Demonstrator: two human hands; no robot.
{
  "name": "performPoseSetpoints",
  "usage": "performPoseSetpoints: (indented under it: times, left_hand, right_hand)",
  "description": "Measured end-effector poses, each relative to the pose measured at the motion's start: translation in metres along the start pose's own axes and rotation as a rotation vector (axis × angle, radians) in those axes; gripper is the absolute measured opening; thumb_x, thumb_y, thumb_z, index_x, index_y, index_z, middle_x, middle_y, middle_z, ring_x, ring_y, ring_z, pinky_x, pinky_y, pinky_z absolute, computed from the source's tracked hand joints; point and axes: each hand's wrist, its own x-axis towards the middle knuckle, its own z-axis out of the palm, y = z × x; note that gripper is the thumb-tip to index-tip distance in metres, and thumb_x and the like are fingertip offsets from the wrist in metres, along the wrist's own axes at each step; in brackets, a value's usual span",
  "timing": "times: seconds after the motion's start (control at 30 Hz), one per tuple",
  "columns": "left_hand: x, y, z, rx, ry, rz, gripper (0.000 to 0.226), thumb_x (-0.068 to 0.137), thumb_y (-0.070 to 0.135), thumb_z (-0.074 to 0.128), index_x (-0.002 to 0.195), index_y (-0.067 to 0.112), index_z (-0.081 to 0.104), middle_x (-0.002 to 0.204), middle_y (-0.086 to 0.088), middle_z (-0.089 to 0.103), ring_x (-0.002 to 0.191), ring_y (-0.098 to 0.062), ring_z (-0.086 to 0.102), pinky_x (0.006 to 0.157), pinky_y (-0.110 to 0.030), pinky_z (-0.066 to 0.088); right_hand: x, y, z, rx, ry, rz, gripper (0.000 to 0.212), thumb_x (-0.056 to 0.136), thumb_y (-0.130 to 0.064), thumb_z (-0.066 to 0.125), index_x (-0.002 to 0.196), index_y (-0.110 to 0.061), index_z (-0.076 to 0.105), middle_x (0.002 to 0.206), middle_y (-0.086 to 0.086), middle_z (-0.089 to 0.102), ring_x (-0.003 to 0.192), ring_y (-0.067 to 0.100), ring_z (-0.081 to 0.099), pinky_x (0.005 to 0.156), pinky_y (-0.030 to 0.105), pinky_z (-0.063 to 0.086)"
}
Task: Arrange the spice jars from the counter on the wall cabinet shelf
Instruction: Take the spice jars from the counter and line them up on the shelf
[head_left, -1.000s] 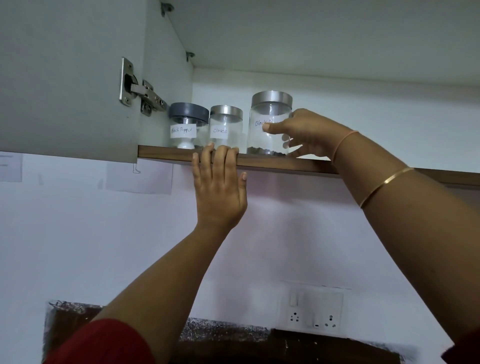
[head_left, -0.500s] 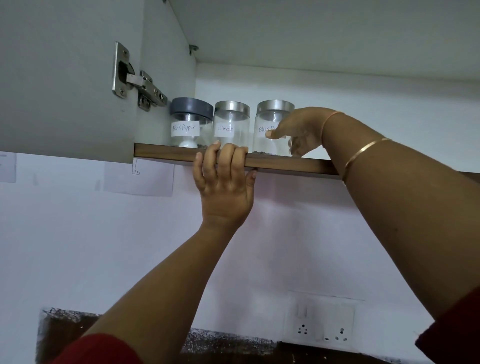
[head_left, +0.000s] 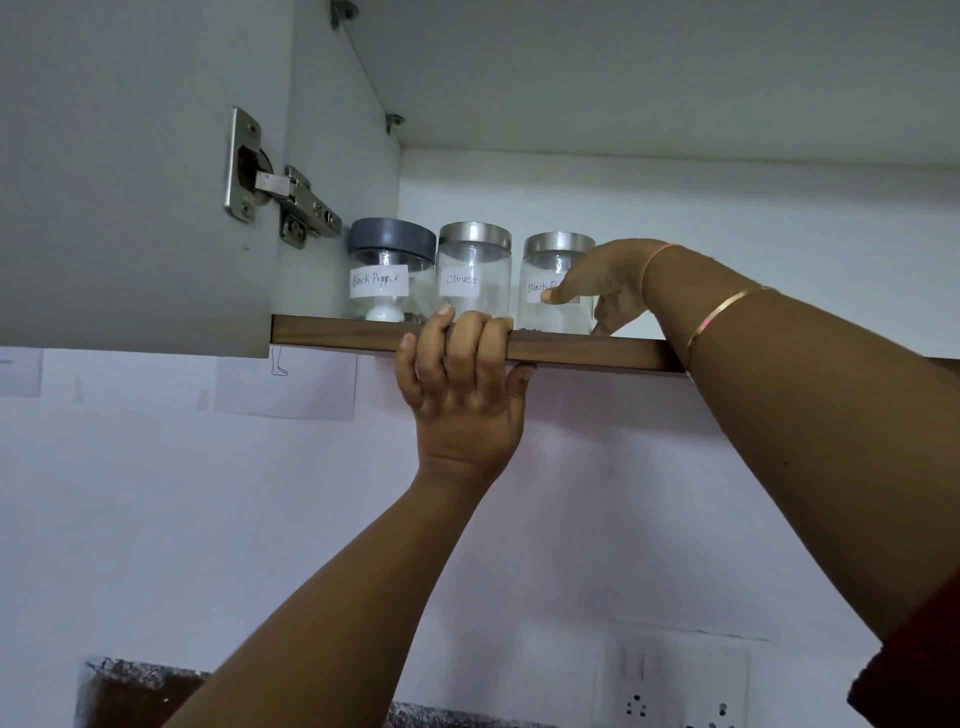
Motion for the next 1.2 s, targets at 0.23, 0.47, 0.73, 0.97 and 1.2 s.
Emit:
performPoseSetpoints:
  times: [0.23, 0.47, 0.73, 0.97, 1.2]
  left_hand:
    - [0.000, 0.000, -0.001, 0.010, -0.020, -0.008, 0.033, 0.099, 0.038, 0.030, 0.118, 0.014, 0.041, 0.120, -0.003, 0.038, 0.120, -0.026, 0.037, 0.111, -0.039, 0.013]
    - [0.002, -0.001, -0.021, -0.027, -0.183, 0.011, 0.044, 0.097, 0.046, 0.030, 0.126, 0.014, 0.038, 0.127, -0.004, 0.036, 0.127, -0.027, 0.032, 0.114, -0.039, 0.009]
    - [0.008, 0.001, -0.048, -0.095, -0.352, -0.016, 0.045, 0.096, 0.038, 0.037, 0.132, 0.012, 0.039, 0.134, -0.007, 0.039, 0.133, -0.028, 0.030, 0.115, -0.042, 0.014]
    - [0.021, 0.004, -0.072, -0.111, -0.519, -0.038, 0.046, 0.094, 0.032, 0.041, 0.132, 0.007, 0.049, 0.133, -0.011, 0.051, 0.133, -0.031, 0.036, 0.114, -0.049, 0.025]
    - [0.033, 0.006, -0.087, -0.100, -0.664, -0.037, 0.049, 0.090, 0.033, 0.042, 0.130, 0.006, 0.052, 0.131, -0.011, 0.054, 0.131, -0.033, 0.042, 0.113, -0.050, 0.022]
  right_hand:
    - [-0.001, 0.004, 0.002, -0.081, 0.006, 0.001, 0.080, 0.088, -0.029, 0.065, 0.151, -0.007, 0.020, 0.159, 0.014, 0.013, 0.137, 0.042, 0.033, 0.109, 0.049, 0.038]
    - [-0.025, 0.003, 0.010, -0.146, -0.156, 0.070, 0.078, 0.084, -0.022, 0.072, 0.148, -0.009, 0.030, 0.157, 0.011, 0.018, 0.131, 0.035, 0.043, 0.107, 0.045, 0.041]
    - [-0.073, -0.005, 0.016, -0.233, -0.072, 0.036, 0.053, 0.095, -0.015, 0.056, 0.143, -0.004, 0.037, 0.154, 0.012, 0.026, 0.137, 0.031, 0.036, 0.111, 0.040, 0.035]
    - [-0.111, 0.002, 0.030, -0.285, 0.243, -0.148, 0.022, 0.085, -0.009, 0.056, 0.067, -0.011, 0.045, 0.077, 0.007, 0.050, 0.083, 0.026, 0.050, 0.059, 0.026, 0.038]
    - [-0.140, 0.034, 0.081, -0.523, 0.791, -0.424, 0.029, 0.095, -0.020, 0.037, 0.082, -0.009, 0.060, 0.086, 0.011, 0.065, 0.086, 0.033, 0.058, 0.082, 0.036, 0.038]
